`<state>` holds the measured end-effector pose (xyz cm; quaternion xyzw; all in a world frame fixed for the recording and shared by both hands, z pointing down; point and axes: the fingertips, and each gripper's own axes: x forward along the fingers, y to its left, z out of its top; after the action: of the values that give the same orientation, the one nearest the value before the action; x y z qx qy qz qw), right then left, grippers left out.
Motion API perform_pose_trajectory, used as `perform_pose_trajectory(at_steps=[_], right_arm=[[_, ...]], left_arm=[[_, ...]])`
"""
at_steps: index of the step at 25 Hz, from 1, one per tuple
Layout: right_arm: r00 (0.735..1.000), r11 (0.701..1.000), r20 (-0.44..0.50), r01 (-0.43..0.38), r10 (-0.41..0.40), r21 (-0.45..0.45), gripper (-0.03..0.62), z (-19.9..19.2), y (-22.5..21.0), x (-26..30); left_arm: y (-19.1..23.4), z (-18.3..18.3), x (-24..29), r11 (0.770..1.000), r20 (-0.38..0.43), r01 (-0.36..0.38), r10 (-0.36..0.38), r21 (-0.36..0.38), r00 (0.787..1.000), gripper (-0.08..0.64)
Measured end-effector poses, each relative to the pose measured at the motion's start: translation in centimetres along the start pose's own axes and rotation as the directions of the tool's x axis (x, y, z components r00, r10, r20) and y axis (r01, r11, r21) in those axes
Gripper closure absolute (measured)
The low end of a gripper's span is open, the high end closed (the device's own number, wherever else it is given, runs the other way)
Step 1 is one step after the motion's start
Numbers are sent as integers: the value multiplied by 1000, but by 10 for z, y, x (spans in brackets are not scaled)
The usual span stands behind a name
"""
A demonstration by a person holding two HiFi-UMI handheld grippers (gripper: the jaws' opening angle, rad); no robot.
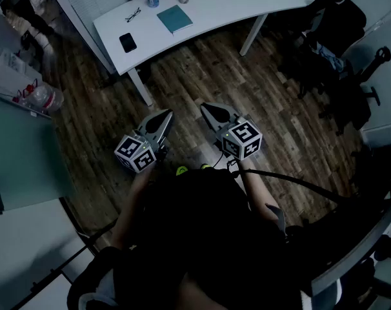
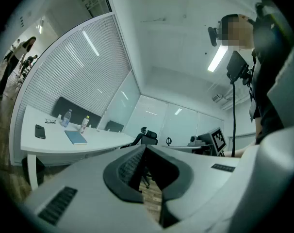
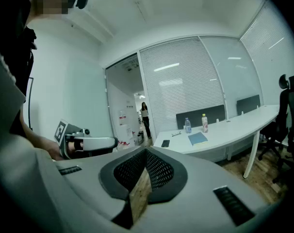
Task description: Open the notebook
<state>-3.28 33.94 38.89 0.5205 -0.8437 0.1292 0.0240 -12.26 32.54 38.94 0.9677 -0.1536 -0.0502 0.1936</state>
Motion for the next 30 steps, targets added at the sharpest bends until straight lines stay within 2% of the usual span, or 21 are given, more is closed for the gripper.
perform_pose_trajectory(at_steps=[4, 9, 30], right_arm=[[1000, 1000, -3, 2, -2, 4, 595, -2, -1, 1], [999, 999, 20, 45, -46, 29, 592, 0, -7, 3], [998, 998, -51, 38, -35, 54, 592, -23, -9, 20]], left_arm=[[1, -1, 0, 1000, 4, 4, -3, -8, 1000, 563], [3, 0, -1, 1000, 2, 5, -5, -17, 1000, 563], [17, -14, 4, 998, -18, 30, -30, -49, 999, 563]])
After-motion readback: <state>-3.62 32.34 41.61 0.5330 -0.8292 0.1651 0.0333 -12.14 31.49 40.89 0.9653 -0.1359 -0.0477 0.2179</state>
